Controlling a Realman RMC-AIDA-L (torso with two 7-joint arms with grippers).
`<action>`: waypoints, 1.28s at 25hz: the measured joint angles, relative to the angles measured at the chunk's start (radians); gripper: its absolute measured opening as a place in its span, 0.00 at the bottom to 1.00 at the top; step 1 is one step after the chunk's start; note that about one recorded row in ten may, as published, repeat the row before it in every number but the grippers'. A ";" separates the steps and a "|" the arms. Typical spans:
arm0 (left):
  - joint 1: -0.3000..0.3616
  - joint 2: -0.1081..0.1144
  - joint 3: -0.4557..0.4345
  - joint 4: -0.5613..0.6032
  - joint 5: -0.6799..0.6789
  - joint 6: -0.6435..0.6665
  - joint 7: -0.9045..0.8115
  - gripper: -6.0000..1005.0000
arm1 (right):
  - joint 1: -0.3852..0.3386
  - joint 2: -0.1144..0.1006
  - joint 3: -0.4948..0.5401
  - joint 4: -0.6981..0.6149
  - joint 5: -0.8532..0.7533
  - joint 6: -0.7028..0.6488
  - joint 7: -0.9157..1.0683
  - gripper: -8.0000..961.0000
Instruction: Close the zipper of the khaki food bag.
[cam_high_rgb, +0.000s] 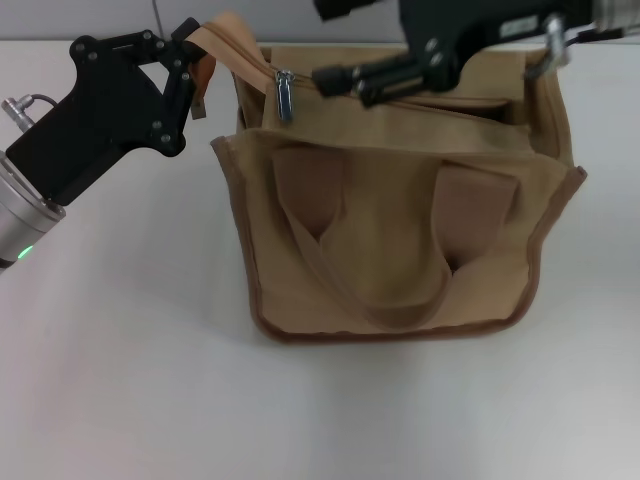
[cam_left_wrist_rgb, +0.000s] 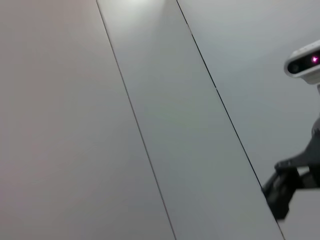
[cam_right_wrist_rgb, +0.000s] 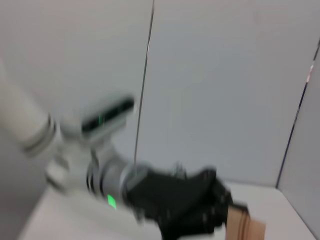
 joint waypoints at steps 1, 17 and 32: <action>0.000 0.000 -0.001 0.000 0.000 0.000 0.000 0.01 | -0.002 -0.016 0.014 0.002 0.051 -0.039 0.095 0.75; 0.010 0.000 -0.003 0.000 -0.014 0.010 -0.004 0.01 | 0.098 -0.132 0.016 0.334 0.125 -0.115 0.673 0.75; 0.008 0.000 -0.003 0.002 -0.014 0.011 -0.011 0.01 | 0.156 -0.116 -0.009 0.453 0.035 -0.021 0.705 0.75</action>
